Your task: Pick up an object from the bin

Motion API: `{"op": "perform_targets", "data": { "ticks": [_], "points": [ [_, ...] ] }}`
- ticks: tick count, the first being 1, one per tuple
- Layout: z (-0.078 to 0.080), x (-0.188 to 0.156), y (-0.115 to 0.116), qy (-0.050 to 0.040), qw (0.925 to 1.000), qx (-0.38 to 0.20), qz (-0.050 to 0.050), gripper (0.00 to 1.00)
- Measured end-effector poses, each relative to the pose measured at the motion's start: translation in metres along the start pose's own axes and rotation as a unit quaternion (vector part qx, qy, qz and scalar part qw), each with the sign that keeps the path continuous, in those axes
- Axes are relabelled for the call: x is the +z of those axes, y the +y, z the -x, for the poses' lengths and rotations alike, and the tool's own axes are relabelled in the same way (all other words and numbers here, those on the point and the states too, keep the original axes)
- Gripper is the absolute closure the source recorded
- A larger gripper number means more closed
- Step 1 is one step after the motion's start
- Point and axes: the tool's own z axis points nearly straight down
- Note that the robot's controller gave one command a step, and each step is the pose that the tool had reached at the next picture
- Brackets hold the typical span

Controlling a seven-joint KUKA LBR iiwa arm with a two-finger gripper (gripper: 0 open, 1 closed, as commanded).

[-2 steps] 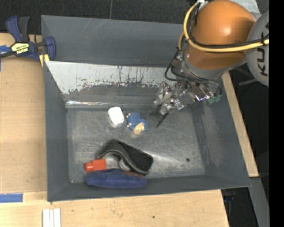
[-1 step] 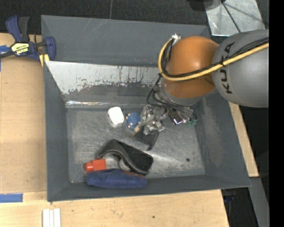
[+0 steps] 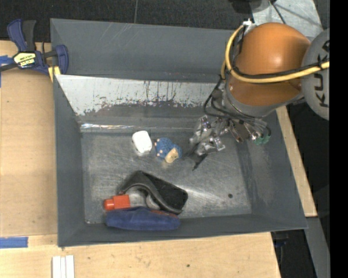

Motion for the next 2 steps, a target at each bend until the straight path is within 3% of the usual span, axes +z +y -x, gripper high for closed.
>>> {"op": "perform_targets", "data": {
  "ticks": [1,2],
  "points": [
    [-0.012,0.067,-0.011,0.0068,1.0,0.001,0.003,1.0],
    [-0.027,0.082,-0.048,0.005,0.9998,0.018,0.002,1.0]
  ]
}}
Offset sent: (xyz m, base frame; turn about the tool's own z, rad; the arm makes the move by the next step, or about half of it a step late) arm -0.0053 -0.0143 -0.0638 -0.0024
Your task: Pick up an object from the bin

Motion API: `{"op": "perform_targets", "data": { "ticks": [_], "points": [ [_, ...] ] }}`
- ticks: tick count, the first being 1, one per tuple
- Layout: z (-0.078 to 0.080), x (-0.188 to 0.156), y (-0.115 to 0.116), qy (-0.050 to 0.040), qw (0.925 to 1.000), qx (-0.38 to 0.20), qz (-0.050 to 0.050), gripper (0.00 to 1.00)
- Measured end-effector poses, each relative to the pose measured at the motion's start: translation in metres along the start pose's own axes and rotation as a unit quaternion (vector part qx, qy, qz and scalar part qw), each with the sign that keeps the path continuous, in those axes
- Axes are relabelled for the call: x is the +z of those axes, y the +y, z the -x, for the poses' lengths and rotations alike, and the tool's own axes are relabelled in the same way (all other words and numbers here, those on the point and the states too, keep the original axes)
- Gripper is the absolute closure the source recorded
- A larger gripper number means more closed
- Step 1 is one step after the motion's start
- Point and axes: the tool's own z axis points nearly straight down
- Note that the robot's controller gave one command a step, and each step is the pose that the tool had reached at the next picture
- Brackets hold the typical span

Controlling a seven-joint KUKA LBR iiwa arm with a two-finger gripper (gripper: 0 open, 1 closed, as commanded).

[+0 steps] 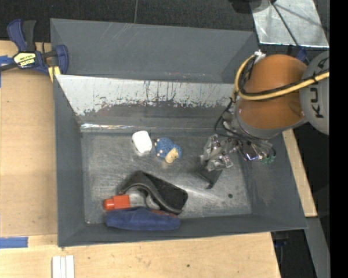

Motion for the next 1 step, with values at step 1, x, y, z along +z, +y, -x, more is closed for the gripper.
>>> {"op": "perform_targets", "data": {
  "ticks": [1],
  "points": [
    [-0.0183,-0.2048,-0.0032,-0.0059,1.0,-0.005,-0.003,1.0]
  ]
}}
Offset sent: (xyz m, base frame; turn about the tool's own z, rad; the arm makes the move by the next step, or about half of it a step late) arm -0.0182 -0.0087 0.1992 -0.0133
